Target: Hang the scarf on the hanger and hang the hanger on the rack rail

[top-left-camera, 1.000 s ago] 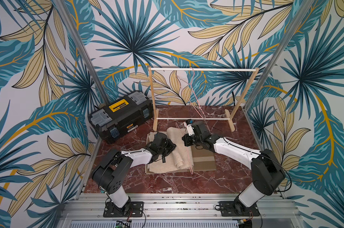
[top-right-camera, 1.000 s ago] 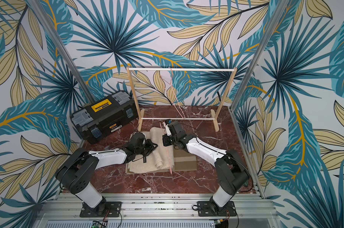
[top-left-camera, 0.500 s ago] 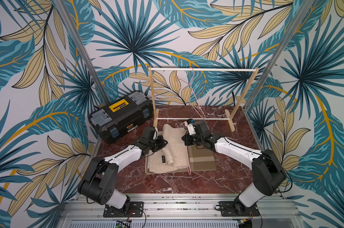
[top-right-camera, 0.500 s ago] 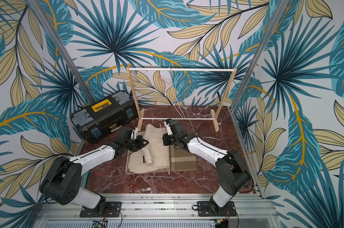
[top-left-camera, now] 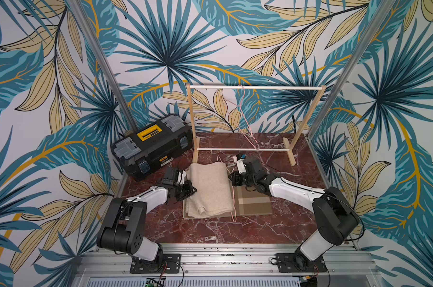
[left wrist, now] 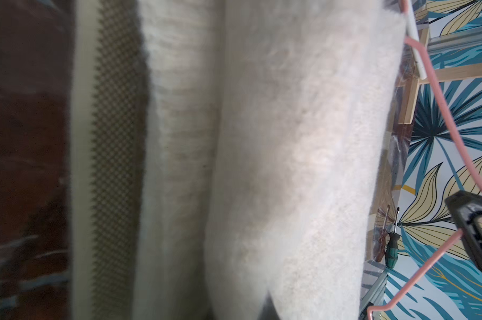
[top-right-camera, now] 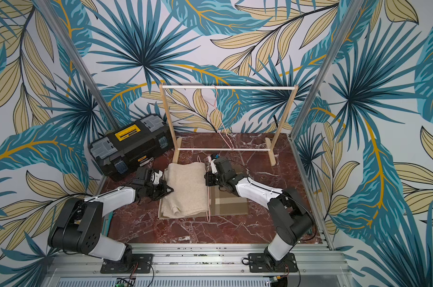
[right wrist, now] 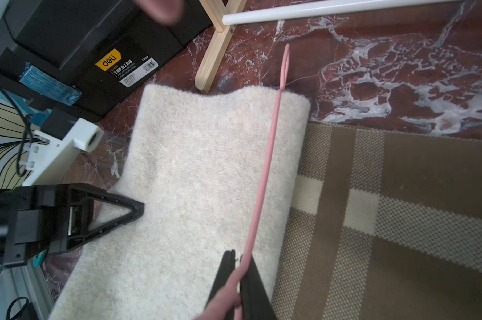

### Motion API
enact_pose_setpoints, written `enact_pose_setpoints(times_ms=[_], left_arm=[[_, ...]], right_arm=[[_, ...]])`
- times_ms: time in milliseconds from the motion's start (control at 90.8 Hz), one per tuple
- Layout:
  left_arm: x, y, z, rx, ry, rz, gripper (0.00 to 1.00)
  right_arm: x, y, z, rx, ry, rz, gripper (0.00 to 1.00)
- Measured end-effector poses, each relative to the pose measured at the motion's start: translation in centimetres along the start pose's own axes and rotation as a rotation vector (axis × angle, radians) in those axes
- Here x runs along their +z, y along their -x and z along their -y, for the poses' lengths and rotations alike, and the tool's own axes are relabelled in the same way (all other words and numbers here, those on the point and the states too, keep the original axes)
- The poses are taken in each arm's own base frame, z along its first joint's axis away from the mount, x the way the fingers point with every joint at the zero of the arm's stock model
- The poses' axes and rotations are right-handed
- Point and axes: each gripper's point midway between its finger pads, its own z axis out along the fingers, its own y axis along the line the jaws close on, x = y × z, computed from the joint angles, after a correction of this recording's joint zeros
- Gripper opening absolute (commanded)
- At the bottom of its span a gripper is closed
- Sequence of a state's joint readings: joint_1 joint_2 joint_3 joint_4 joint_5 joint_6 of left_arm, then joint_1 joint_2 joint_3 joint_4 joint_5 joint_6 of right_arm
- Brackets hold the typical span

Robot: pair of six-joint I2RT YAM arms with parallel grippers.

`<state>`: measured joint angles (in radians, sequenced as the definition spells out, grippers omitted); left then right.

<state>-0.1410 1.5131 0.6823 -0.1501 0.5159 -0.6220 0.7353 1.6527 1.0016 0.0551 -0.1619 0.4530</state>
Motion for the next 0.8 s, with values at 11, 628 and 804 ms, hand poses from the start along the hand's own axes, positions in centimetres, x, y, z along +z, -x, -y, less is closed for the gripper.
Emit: enact_pose_setpoints(times_ms=[11, 628, 804], left_arm=[[0.0, 0.0, 0.0, 0.002, -0.001, 0.001, 0.00], [-3.0, 2.1, -0.1, 0.087, 0.009, 0.105, 0.13], [-1.7, -0.3, -3.4, 0.000, 0.077, 0.056, 0.45]], right_arm=[[0.0, 0.0, 0.0, -0.001, 0.001, 0.002, 0.00], [-1.5, 0.0, -0.2, 0.021, -0.015, 0.037, 0.00], [-1.1, -0.3, 0.0, 0.024, -0.018, 0.025, 0.00]])
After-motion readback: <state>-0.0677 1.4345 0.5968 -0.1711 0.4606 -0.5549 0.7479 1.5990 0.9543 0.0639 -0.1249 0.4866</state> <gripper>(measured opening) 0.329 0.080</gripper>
